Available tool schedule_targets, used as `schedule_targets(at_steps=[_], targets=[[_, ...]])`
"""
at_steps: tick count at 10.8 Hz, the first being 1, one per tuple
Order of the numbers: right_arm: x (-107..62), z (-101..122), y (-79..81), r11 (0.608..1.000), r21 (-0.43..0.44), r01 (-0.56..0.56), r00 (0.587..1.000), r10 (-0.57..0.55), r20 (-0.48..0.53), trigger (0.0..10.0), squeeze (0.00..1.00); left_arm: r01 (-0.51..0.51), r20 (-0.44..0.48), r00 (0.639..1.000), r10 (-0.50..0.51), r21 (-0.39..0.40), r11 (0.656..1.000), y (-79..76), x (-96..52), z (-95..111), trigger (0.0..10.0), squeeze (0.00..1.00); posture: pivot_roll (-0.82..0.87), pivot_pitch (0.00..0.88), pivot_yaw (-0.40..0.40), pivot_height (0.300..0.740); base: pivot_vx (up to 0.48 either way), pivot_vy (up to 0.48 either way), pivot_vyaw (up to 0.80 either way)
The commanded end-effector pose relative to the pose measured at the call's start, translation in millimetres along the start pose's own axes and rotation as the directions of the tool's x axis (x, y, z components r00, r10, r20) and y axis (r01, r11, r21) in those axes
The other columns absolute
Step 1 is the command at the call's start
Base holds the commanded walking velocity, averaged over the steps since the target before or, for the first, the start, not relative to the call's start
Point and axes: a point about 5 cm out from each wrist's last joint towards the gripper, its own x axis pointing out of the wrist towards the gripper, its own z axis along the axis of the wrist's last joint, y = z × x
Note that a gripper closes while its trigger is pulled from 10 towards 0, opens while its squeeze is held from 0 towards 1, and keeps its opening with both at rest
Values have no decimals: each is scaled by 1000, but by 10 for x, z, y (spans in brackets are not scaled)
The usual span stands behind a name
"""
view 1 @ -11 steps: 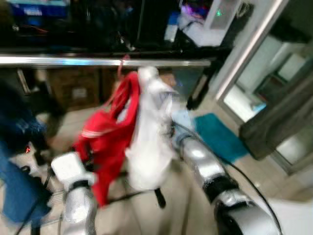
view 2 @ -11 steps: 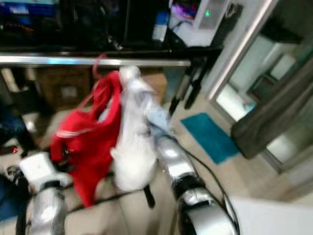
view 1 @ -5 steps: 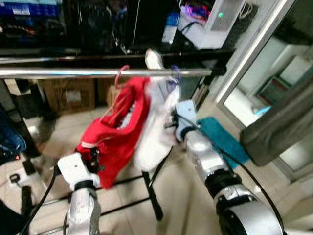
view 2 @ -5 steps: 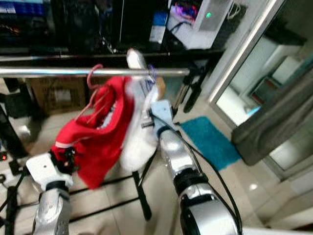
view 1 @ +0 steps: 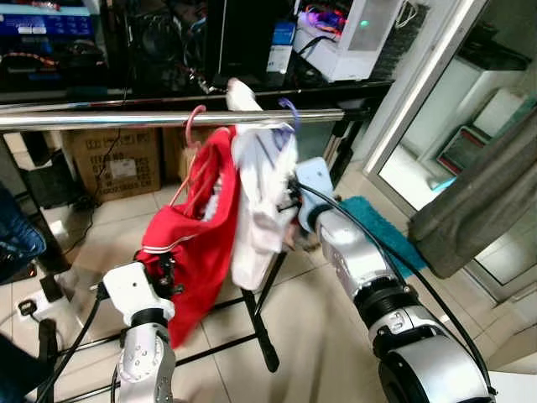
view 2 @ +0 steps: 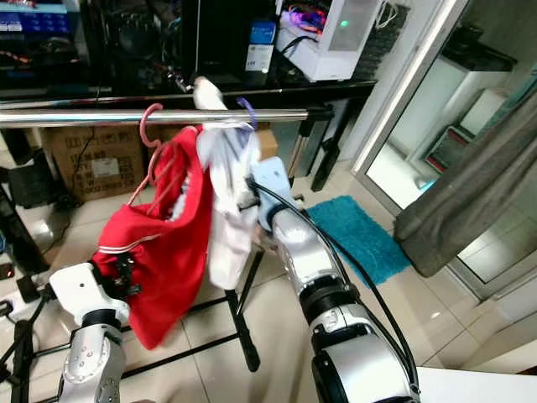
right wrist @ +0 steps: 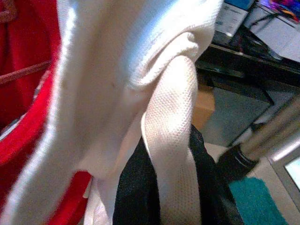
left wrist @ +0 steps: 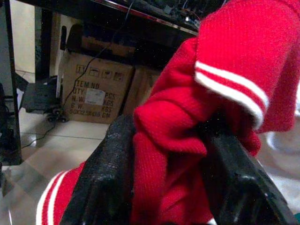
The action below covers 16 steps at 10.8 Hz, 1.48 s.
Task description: Hang hanger
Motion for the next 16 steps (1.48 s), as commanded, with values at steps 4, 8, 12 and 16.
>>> schedule_targets(at_steps=[4,8,12,16], targets=[[73,96,23,997,-8,-71,994,70,-82,10000,0,55,1,998,-55,43,998,-108,56,31,10000,0,256,49,-186,740,0,0,0],[137,167,-1,998,-17,-66,987,63,-148,10000,0,206,36,975,-217,197,959,-188,75,165,10000,0,271,43,-201,740,0,0,0],[174,190,-1,998,23,-58,984,61,-167,10000,0,382,56,901,-430,365,849,-304,2,324,10000,0,290,39,-214,740,0,0,0],[184,191,20,995,8,-95,982,95,-166,10000,0,398,116,858,-500,464,791,-394,-124,521,10000,0,301,40,-218,740,0,0,0]])
